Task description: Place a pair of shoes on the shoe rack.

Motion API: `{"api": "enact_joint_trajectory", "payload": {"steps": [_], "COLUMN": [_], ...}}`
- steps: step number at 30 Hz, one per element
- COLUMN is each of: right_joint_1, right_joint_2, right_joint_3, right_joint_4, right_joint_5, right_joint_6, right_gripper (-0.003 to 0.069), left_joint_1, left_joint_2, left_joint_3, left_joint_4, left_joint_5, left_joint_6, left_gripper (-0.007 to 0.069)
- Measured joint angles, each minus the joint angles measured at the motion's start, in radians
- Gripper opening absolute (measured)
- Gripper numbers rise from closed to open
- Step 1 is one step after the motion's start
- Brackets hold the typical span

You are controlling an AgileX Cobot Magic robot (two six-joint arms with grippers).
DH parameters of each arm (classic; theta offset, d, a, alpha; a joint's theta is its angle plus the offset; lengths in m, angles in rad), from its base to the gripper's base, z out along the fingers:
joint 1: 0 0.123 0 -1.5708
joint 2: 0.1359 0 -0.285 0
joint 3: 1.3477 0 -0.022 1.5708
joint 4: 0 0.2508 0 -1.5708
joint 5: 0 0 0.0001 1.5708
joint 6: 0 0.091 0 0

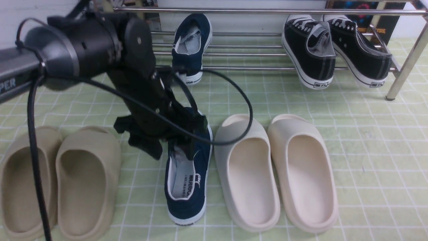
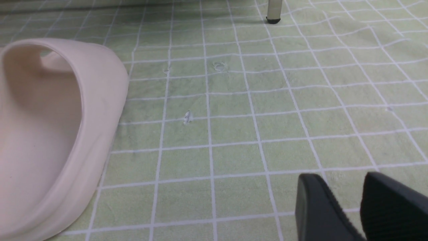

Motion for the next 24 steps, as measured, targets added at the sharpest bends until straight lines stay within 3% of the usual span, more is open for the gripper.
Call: {"api": "enact_joint_trajectory", "payload": {"steps": [7, 10, 12, 14, 15, 18, 24], "right_joint_1": [0.000, 0.000, 0.000, 0.000, 0.000, 0.000, 0.000], "right_joint_2": [0.000, 0.000, 0.000, 0.000, 0.000, 0.000, 0.000], "right_joint_3": [0.000, 0.000, 0.000, 0.000, 0.000, 0.000, 0.000], "right_joint_4": [0.000, 0.000, 0.000, 0.000, 0.000, 0.000, 0.000], "right_joint_5": [0.000, 0.000, 0.000, 0.000, 0.000, 0.000, 0.000], "right_joint_6": [0.000, 0.000, 0.000, 0.000, 0.000, 0.000, 0.000], "right_gripper": [0.0239, 0.0239, 0.0239, 0.0239, 0.0239, 0.0239, 0.0239], "left_joint_1": [-0.012, -0.016, -0.019, -0.019, -0.019, -0.019, -0.019], "left_joint_2": [-0.004, -0.004, -0.004, -0.006, -0.007, -0.033, -0.068], "left_joint_3": [0.209, 0.226, 0.229, 0.226, 0.224, 0.175, -0.072], "left_joint_4": [0.004, 0.002, 0.000, -0.004, -0.003, 0.004, 0.004], "left_joint_5": [-0.195, -0.238, -0.262, -0.291, -0.289, -0.224, -0.049], "left_joint_6": [-0.091, -0.108, -0.121, -0.148, -0.149, -0.157, -0.116], "left_gripper": [0.0519, 0.0479, 0.0431, 0.0270, 0.0255, 0.0008, -0.0002]}}
